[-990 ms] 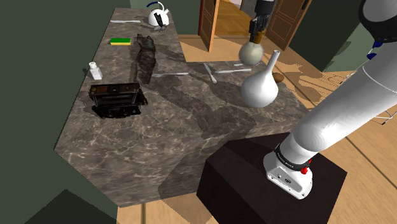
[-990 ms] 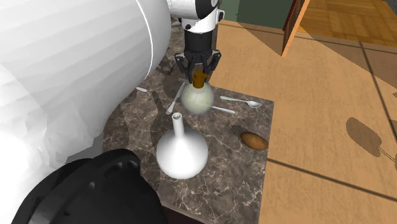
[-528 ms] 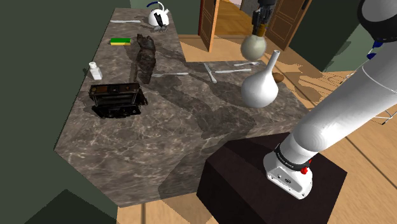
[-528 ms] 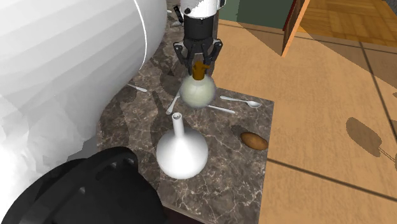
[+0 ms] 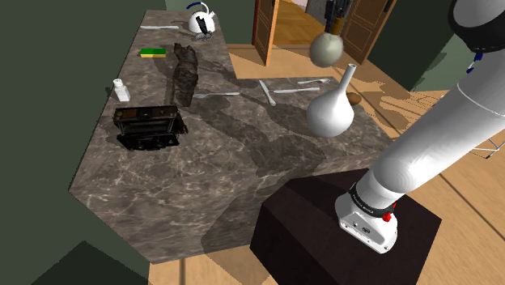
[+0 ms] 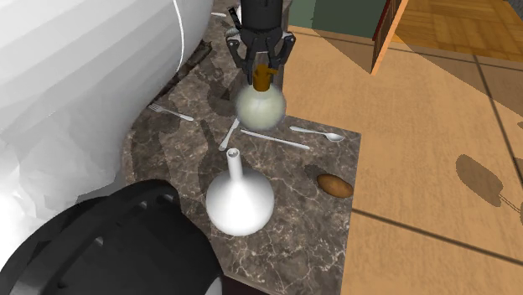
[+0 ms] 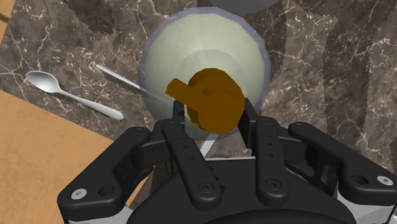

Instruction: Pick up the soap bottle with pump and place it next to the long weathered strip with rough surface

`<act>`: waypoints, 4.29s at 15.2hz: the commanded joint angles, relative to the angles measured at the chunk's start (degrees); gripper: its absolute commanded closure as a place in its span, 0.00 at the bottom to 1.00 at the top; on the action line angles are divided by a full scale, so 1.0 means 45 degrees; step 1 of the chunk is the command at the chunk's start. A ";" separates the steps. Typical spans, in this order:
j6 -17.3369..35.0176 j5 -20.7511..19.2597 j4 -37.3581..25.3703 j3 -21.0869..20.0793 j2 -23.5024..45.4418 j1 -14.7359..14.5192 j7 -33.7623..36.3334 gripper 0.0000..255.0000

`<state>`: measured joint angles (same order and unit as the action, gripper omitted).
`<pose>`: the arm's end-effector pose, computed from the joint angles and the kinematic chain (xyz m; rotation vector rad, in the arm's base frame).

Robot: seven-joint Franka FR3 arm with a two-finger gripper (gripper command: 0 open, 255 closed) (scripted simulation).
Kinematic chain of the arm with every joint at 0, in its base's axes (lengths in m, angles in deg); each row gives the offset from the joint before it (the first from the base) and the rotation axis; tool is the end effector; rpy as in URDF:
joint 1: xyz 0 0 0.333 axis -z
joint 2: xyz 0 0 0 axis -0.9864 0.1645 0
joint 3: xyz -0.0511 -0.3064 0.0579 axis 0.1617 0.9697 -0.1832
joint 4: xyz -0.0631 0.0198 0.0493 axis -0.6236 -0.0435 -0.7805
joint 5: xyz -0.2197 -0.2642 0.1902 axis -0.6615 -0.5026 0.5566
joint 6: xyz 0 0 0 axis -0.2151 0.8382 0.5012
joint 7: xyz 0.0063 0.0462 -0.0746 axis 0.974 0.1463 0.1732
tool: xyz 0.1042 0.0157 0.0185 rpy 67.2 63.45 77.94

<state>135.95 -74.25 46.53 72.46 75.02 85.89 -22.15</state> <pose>0.4671 -0.2315 0.6356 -3.1061 -0.0749 0.0915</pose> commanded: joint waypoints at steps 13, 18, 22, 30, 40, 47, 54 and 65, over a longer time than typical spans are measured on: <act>0.0473 0.0572 -0.0741 -0.1312 0.1254 -0.1254 0.2566 1.00; 0.0886 0.0828 -0.1306 -0.1873 0.2226 -0.1851 0.3720 1.00; 0.1100 0.1010 -0.2099 -0.2269 0.3219 -0.2313 0.4583 1.00; 0.1043 0.1294 -0.4840 -0.2913 0.5855 -0.3188 0.6174 1.00; 0.1520 0.1395 -0.6249 -0.3201 0.7705 -0.3709 0.6998 1.00; 0.2826 0.1391 -0.4760 -0.3202 0.7525 -0.3768 0.6938 1.00; 0.4158 0.1413 -0.3475 -0.3213 0.7574 -0.3807 0.6871 1.00; 0.4157 0.1413 -0.3475 -0.3213 0.7574 -0.3808 0.6872 0.00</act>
<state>154.66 -67.90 30.90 58.00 109.10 68.75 8.78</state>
